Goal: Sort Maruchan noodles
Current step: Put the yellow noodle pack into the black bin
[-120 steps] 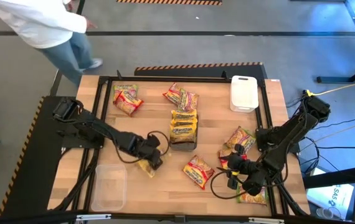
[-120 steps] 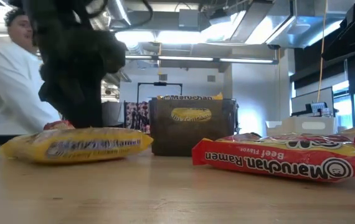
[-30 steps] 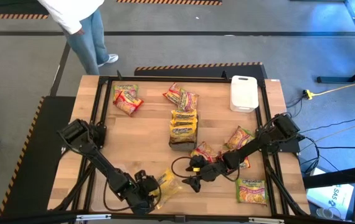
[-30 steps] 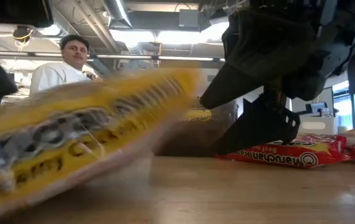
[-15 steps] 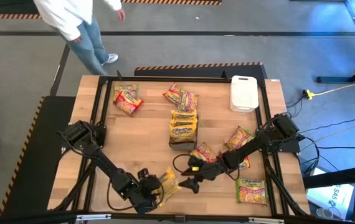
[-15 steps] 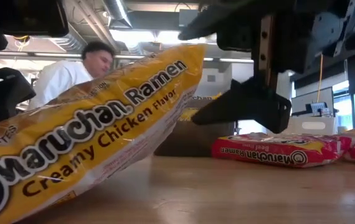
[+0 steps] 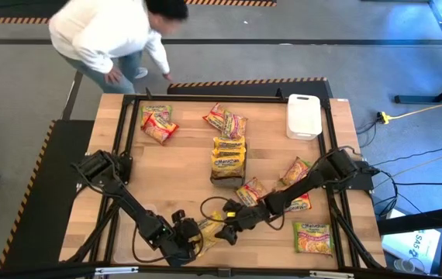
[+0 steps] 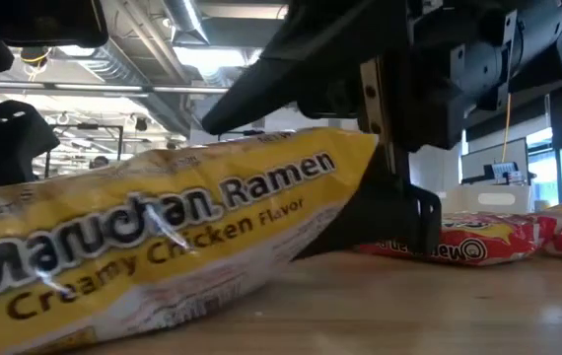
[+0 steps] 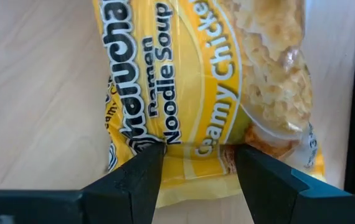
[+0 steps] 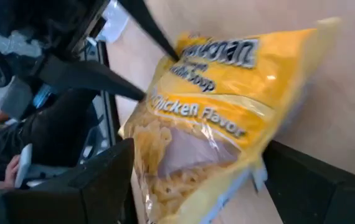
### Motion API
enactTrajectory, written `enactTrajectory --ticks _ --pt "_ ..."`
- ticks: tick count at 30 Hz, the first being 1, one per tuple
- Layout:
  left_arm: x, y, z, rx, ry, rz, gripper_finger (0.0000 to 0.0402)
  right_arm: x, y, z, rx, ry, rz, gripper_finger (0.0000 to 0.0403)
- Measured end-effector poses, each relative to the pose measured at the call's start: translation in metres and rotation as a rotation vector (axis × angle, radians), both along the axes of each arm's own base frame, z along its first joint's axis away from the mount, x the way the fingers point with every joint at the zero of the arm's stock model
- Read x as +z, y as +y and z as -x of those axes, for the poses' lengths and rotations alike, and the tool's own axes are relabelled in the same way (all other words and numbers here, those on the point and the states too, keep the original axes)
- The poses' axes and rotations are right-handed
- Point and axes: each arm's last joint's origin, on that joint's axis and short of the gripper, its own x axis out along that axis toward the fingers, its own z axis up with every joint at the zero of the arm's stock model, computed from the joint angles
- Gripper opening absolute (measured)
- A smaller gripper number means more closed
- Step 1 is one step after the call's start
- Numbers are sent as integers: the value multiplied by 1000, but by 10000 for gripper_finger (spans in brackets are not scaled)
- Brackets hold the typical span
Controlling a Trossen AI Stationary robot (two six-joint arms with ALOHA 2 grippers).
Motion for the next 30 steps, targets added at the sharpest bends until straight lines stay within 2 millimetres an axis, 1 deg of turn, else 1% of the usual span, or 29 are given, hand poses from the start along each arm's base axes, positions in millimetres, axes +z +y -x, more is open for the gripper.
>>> enactTrajectory --ticks 4,9,14,17,20,23,27,30 --pt "0 0 0 5 -7 -6 195 -4 3 -3 1 2 0 321" --pt "1 0 -1 9 -22 -9 195 0 4 -6 -9 -11 -1 321" --pt "2 -2 -3 -18 -51 -21 195 1 3 -10 -68 -73 68 320" --pt "3 0 -6 14 -91 -49 195 6 3 -13 -68 -110 92 308" --pt "5 0 -6 23 -106 -61 195 5 4 -12 -45 -102 108 277" --pt "8 0 -5 20 -106 -58 195 4 5 -11 -18 -97 126 231" --pt "16 1 -3 8 -101 -36 195 2 4 -10 8 -94 163 169" --pt "26 2 -1 -12 -93 5 195 5 7 -9 41 -111 193 132"
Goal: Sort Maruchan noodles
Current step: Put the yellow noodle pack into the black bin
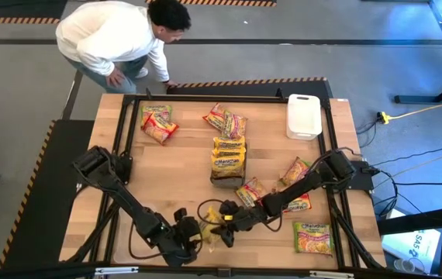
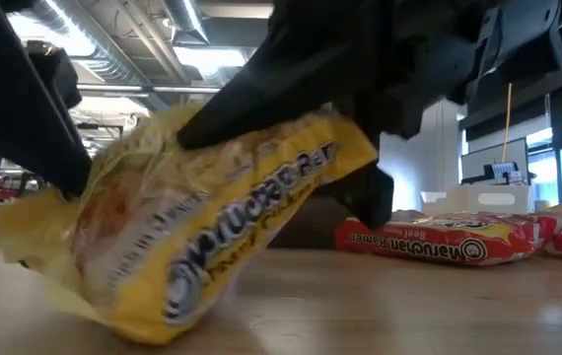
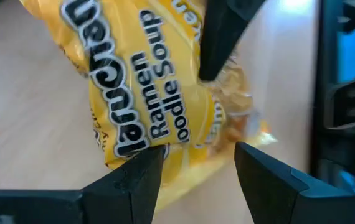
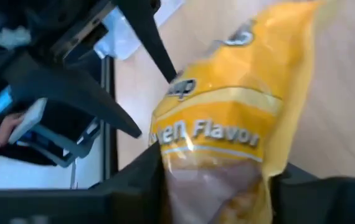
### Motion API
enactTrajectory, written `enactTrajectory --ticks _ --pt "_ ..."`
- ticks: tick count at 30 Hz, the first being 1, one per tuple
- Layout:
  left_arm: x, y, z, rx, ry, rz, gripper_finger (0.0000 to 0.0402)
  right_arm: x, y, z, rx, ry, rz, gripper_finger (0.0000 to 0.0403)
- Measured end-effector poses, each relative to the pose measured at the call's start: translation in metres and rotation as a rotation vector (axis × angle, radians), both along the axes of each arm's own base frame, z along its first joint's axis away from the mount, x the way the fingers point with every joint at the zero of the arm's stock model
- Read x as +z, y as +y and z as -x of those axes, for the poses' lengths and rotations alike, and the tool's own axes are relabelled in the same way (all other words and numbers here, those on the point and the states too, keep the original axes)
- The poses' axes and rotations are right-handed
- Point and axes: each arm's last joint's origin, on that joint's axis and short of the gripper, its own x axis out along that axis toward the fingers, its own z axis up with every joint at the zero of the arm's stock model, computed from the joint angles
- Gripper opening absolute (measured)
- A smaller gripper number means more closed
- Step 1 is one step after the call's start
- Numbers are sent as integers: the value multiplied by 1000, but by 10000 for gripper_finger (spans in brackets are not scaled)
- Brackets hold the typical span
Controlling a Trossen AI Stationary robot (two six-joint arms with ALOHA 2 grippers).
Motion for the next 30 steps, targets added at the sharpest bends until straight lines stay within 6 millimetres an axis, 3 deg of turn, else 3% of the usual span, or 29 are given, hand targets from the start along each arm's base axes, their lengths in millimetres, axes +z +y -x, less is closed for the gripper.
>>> enactTrajectory --ticks 4,9,17,24,30 --pt "13 1 2 -29 5 54 195 12 4 7 70 -5 84 110" --pt "22 3 -1 -34 -29 77 195 32 15 29 161 34 266 118" --pt "30 17 -22 -10 -113 116 209 39 49 63 258 25 454 100" --pt "36 23 -43 -90 -214 171 272 40 55 70 240 8 509 103" --pt "35 21 -43 -130 -219 149 298 52 55 70 236 -45 496 102"
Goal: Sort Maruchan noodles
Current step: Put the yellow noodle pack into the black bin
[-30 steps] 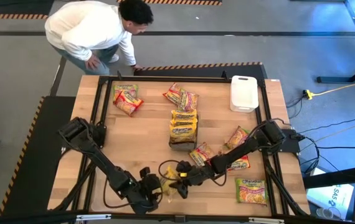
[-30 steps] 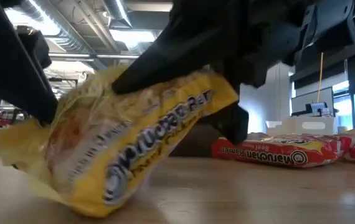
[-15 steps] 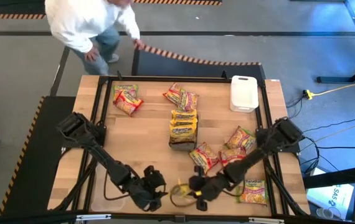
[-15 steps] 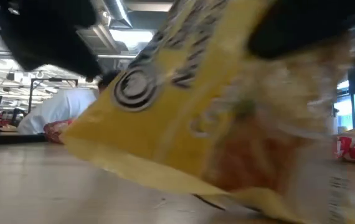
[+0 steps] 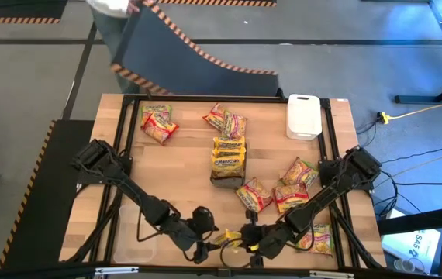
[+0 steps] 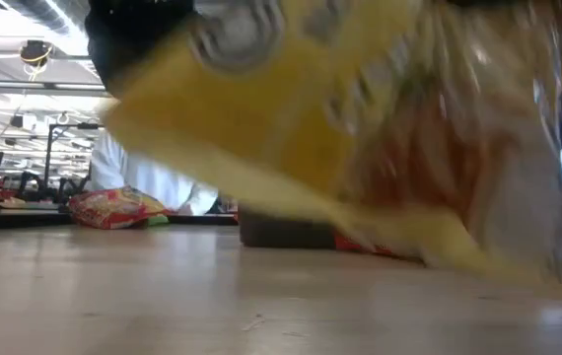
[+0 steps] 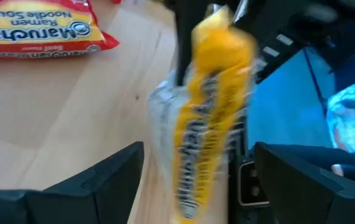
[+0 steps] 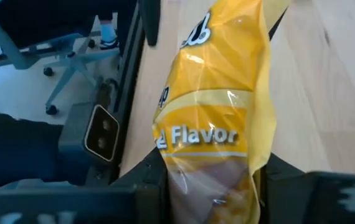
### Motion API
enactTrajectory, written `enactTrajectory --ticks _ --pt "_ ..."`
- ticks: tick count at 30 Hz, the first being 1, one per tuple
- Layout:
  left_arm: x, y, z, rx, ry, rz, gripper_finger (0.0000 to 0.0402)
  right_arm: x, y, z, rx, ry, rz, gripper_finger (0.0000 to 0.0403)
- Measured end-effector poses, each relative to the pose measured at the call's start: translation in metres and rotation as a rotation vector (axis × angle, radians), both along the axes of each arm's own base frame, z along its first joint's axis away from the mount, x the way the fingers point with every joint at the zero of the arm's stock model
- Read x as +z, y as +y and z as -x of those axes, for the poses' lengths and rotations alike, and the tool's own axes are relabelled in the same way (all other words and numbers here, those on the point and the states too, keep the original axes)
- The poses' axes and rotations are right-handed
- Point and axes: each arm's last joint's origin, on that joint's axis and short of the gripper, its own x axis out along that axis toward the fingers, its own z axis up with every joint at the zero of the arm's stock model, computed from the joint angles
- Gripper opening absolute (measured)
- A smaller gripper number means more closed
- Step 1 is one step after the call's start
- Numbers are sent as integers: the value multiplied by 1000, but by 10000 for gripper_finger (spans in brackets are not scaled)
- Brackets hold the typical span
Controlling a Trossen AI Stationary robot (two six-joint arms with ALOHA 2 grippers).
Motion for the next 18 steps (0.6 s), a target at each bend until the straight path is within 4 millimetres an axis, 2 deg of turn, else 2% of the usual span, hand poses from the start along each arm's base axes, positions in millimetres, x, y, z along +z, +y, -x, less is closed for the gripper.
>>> enactTrajectory --ticks 7,14,18 --pt "1 -1 0 -11 -21 -38 295 7 -2 -7 6 -65 -44 104" --pt "4 -5 0 -118 -37 -22 295 12 -8 -16 -4 -129 -46 105" --pt "4 -5 0 -121 -37 -20 295 17 -9 -20 4 -179 -55 105"
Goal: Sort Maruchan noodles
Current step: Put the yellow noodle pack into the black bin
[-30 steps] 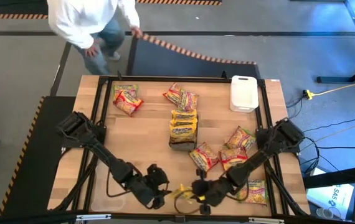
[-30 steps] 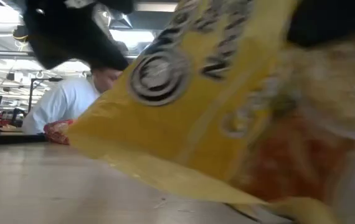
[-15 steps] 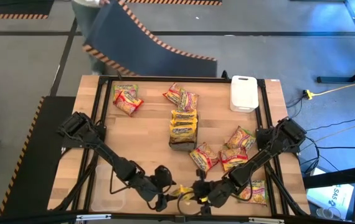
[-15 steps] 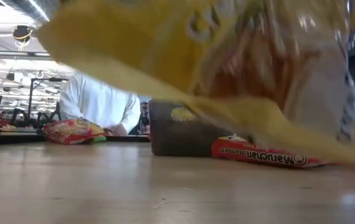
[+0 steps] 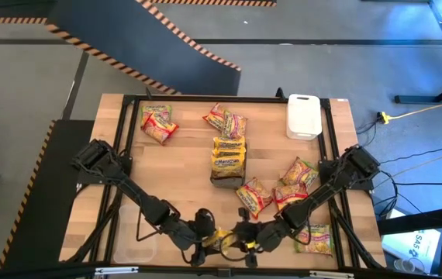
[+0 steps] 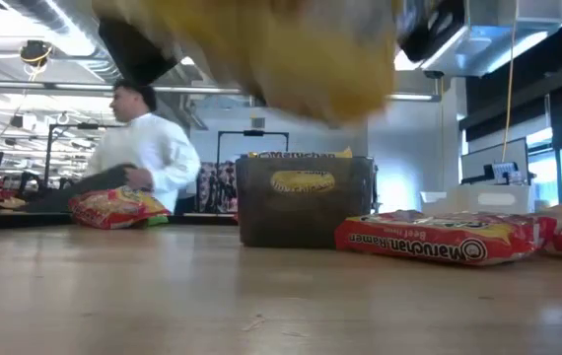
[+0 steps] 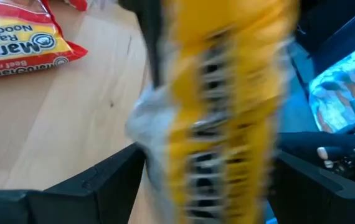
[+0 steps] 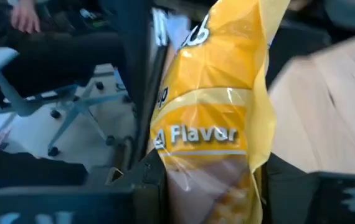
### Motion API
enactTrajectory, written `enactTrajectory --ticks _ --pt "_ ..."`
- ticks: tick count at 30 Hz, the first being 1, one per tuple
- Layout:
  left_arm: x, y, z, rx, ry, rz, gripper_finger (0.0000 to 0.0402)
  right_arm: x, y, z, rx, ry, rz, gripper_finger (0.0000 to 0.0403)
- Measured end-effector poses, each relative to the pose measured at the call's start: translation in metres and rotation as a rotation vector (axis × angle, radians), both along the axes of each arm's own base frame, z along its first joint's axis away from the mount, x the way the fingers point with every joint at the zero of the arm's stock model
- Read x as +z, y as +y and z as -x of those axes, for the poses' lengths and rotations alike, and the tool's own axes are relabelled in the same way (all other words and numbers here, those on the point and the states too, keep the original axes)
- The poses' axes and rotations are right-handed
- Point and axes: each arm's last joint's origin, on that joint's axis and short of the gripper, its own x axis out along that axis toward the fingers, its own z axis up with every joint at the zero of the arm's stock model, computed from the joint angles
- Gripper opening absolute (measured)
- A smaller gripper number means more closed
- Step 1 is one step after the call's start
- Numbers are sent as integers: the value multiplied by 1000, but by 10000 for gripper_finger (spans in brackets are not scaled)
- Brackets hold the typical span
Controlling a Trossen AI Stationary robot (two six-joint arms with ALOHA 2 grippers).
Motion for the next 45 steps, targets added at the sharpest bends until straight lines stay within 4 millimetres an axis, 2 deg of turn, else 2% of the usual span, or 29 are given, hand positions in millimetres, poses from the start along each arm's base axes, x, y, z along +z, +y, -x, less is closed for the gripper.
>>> enactTrajectory --ticks 6,17,20,26,30,35,40,45 --pt "0 2 -1 14 5 6 278 3 -3 -4 -2 -32 1 106" --pt "-1 2 -1 7 12 6 140 3 -6 -6 5 -27 -10 110" --pt "-1 1 -1 5 16 17 129 3 -6 -7 21 -24 -6 135" --pt "-1 1 0 1 20 16 129 8 -7 -2 104 22 -17 231" --pt "0 2 1 4 34 4 129 26 -11 14 121 87 24 270" --pt "3 3 2 7 26 7 128 46 -4 51 106 117 203 285" --pt "3 7 0 8 27 -17 128 48 6 84 71 144 275 280" --pt "3 21 -10 11 21 -49 127 30 5 114 89 124 211 270"
